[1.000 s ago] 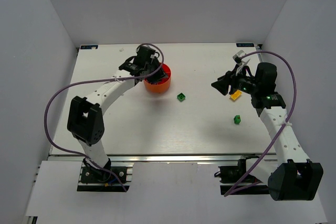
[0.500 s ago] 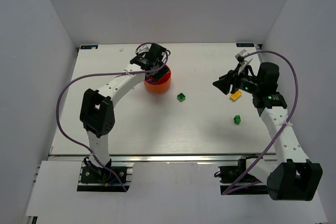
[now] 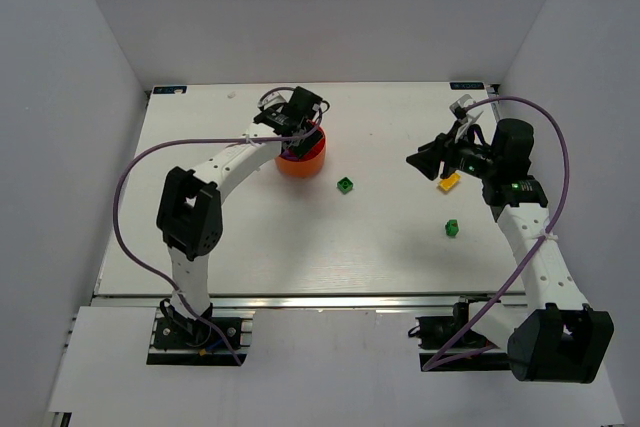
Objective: Sort the legos into containers by color
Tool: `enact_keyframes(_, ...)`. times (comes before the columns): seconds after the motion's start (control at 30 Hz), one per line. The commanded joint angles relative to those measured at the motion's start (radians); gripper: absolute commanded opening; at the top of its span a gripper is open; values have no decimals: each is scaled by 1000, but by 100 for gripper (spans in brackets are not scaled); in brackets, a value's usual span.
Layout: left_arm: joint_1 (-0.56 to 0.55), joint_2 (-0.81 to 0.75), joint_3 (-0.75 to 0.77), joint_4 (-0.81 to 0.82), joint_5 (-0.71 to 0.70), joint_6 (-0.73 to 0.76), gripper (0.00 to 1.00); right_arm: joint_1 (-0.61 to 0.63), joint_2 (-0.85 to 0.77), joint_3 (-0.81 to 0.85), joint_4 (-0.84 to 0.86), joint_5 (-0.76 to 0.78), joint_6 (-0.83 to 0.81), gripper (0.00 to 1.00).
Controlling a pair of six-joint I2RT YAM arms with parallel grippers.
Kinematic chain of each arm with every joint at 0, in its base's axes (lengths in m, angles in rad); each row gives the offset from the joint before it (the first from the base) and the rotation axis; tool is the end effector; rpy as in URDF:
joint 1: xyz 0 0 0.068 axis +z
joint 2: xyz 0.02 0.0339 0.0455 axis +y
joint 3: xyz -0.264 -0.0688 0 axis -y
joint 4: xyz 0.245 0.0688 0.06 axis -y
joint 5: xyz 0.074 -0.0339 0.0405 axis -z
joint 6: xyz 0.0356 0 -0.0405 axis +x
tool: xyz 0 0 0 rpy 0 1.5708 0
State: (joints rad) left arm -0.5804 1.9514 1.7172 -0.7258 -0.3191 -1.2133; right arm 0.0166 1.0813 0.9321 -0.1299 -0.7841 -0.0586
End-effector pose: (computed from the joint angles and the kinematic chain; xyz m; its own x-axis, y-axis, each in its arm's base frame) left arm 0.3675 -0.2276 0.2718 -0.5865 -0.6791 -0.4414 -0.5122 0.7332 -0.4473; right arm 0.2420 0.0292 0.3421 -0.2345 -0.0454 -0.9710 -0.7055 0.6952 0.1379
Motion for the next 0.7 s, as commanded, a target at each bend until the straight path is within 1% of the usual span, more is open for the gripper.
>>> enact_keyframes(0.0,-6,-13,-7,3,-31,-17,34,-4,-9,-12,36,-26,6,54)
enact_keyframes(0.03,-6,-11,-7,2,-32,-20,40,-4,-9,-12,38,-27,6,53)
enact_keyframes(0.07,-6,-9,-5,3,-34,-17,44,-4,-9,-12,36,-27,6,53)
enact_keyframes(0.1,-6,-9,-5,2,-35,-18,45,-4,-8,-12,36,-27,8,53)
enact_keyframes(0.13,-6,-5,-4,2,-34,-17,49,-3,-9,-13,36,-30,8,53)
enact_keyframes(0.23,-6,3,-4,6,-31,-11,55,-7,-9,-13,39,-30,8,54)
enact_keyframes(0.3,-6,7,1,6,-26,-9,64,-35,-6,-13,36,-33,8,54)
enact_keyframes(0.37,-6,9,4,9,-21,-3,67,-37,-3,-12,35,-41,6,54)
enact_keyframes(0.47,-6,4,7,14,-11,1,67,-40,2,-10,32,-44,5,55)
enact_keyframes(0.53,-6,-14,9,22,11,14,64,-44,2,-10,30,-44,2,55)
enact_keyframes(0.6,-6,-38,1,43,38,64,54,-49,3,-10,26,-29,-10,55)
enact_keyframes(0.63,-6,-73,-10,92,63,99,48,-50,8,-10,24,-14,-15,55)
enact_keyframes(0.67,-6,-97,-49,117,115,132,42,-55,11,-6,18,30,-32,55)
